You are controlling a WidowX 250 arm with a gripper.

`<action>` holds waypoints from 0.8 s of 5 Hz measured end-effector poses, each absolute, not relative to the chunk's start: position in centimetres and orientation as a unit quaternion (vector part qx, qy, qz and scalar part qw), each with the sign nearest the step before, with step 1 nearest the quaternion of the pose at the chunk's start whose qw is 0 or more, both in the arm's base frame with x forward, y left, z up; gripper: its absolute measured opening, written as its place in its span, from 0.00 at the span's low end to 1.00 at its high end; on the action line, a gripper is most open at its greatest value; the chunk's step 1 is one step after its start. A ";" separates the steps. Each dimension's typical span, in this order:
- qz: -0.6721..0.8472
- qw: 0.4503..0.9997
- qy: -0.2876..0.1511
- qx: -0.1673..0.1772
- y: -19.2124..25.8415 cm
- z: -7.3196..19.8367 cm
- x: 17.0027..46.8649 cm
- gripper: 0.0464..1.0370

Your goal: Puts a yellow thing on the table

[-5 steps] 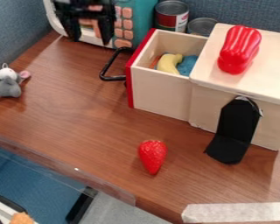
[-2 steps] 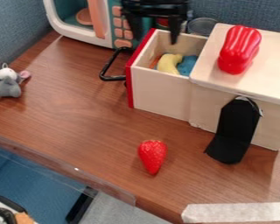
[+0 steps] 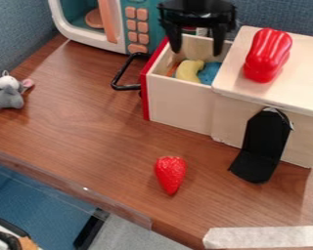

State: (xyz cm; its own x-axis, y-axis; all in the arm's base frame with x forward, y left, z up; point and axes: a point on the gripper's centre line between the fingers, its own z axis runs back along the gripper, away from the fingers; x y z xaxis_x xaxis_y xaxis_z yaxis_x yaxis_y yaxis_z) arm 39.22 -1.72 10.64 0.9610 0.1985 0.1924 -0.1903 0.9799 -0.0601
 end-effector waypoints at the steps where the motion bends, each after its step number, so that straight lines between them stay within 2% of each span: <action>1: 0.125 0.988 -0.093 -0.008 -0.9 9.8 39.0 0.96; 2: 0.146 0.987 -0.072 -0.006 -0.3 7.9 38.6 0.96; 3: 0.152 0.986 -0.064 -0.008 -0.4 7.6 38.3 0.96; 4: 0.163 0.985 -0.060 -0.014 -0.6 7.1 37.8 0.91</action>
State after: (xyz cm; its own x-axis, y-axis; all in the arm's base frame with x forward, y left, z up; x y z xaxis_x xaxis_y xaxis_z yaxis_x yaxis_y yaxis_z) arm 37.80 -0.63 7.12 0.9395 0.3233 0.1131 -0.3199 0.9463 -0.0473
